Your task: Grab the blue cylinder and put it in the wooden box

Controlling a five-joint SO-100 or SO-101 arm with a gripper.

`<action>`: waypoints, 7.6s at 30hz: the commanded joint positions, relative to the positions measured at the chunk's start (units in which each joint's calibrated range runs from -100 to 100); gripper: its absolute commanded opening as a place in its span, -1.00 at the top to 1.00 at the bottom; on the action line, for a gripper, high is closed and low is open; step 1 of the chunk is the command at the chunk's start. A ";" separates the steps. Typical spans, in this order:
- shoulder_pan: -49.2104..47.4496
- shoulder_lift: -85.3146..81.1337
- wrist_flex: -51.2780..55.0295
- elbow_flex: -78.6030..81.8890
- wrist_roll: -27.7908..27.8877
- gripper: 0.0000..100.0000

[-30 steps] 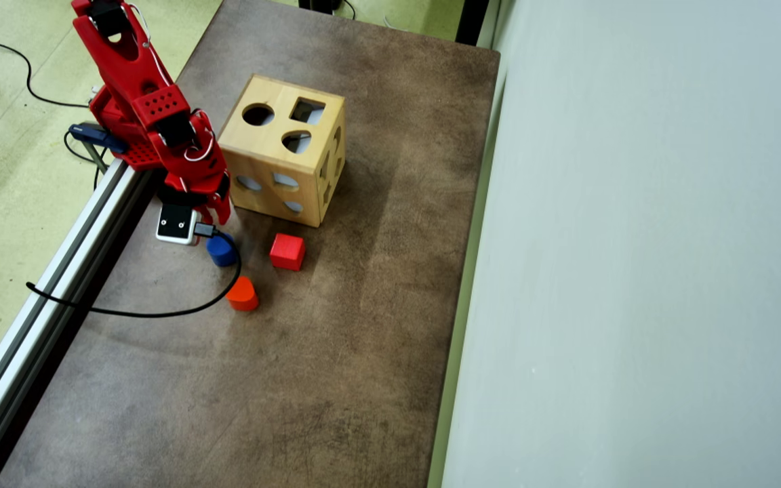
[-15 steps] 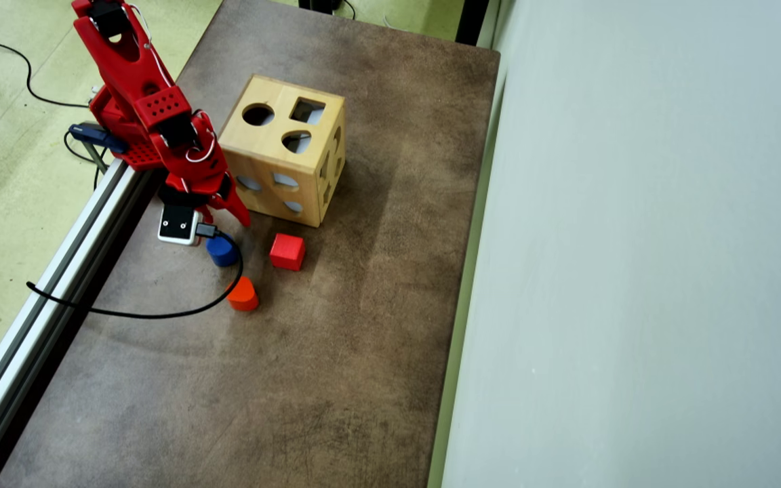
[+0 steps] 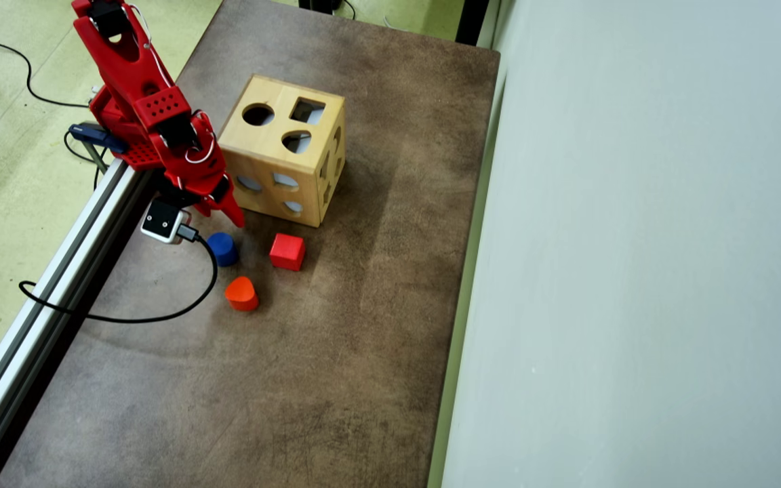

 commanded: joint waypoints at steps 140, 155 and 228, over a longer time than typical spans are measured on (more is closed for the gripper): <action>-15.77 -40.31 35.54 -27.06 -0.44 0.97; -28.70 -40.40 35.62 -27.06 -0.44 0.97; -34.20 -37.34 30.15 -15.97 -5.18 0.97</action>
